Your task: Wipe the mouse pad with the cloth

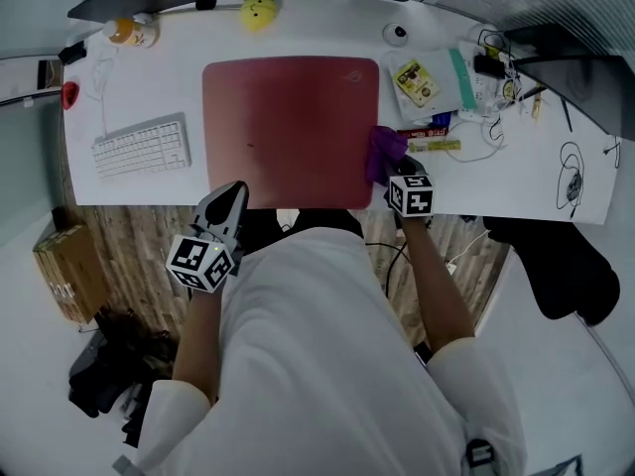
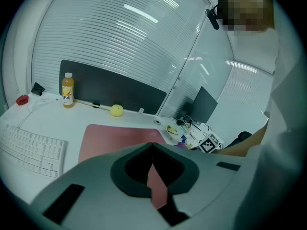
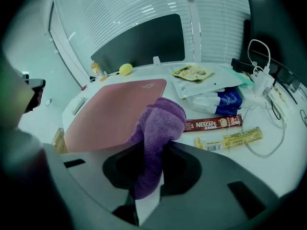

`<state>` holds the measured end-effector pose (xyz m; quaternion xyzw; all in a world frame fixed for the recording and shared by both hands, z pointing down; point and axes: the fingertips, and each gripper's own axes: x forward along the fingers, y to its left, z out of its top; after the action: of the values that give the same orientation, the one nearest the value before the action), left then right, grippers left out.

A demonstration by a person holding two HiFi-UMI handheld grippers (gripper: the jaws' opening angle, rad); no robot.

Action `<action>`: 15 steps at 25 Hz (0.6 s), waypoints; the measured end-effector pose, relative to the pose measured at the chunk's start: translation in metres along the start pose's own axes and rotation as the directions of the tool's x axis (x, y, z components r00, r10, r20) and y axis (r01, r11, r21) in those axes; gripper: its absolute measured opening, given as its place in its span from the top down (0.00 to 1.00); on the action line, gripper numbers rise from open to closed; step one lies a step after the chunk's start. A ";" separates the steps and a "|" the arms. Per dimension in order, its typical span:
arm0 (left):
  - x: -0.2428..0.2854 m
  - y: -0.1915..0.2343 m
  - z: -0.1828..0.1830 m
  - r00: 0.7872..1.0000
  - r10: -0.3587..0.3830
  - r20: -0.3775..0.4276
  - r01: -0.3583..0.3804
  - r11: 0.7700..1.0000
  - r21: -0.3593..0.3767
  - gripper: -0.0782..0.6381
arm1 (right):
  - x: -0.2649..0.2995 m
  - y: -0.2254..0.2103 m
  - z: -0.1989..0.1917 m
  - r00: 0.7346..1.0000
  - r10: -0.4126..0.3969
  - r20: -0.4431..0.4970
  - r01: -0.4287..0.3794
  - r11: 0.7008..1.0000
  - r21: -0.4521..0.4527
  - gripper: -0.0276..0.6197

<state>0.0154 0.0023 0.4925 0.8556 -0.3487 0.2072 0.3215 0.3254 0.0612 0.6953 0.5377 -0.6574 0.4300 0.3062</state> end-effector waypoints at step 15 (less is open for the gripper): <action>-0.005 0.039 0.006 0.997 -0.071 0.010 0.071 0.997 -0.013 0.87 | -0.015 -0.024 0.045 0.983 -0.178 0.046 0.176 0.983 0.044 0.82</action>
<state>-0.0158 -0.0208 0.5014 0.8663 -0.3209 0.1892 0.3327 0.3548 0.0265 0.6685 0.6104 -0.6057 0.4008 0.3160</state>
